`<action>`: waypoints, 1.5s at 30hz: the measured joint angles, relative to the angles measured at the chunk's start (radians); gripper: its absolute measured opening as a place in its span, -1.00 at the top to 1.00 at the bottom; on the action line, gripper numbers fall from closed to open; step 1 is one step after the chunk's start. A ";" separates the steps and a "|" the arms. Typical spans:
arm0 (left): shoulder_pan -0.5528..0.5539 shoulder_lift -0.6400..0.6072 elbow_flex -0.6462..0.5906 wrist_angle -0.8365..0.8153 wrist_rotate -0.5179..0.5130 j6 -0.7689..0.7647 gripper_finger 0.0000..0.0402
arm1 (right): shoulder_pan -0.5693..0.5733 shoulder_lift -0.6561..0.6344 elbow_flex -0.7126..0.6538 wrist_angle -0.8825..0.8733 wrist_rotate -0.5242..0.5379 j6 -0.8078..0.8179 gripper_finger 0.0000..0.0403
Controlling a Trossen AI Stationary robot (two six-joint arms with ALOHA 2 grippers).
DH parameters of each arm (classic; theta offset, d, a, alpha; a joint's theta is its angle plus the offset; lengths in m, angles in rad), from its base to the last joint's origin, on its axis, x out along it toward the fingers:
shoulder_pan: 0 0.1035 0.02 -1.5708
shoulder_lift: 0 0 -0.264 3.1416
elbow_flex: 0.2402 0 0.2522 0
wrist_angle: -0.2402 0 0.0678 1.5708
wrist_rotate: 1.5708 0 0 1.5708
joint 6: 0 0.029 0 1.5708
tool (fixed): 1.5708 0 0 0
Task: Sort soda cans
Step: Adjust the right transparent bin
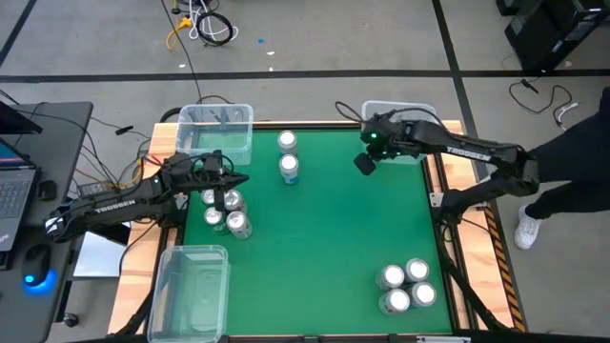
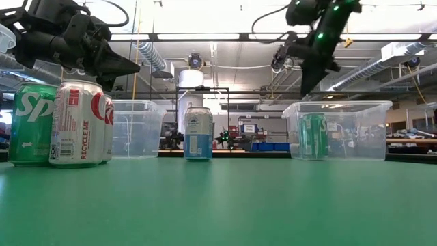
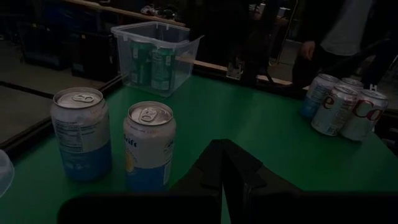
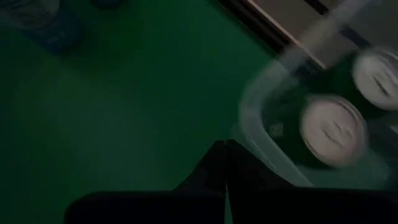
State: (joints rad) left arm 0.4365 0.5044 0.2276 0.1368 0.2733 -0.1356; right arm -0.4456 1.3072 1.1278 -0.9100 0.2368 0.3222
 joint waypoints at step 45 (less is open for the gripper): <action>0.000 0.000 0.000 0.000 -0.003 0.000 0.96 | -0.238 -0.100 -0.110 -0.399 0.148 0.144 1.00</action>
State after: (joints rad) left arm 0.4366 0.5041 0.2276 0.1368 0.2703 -0.1360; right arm -0.6841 1.2076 1.0180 -1.3090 0.3845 0.4661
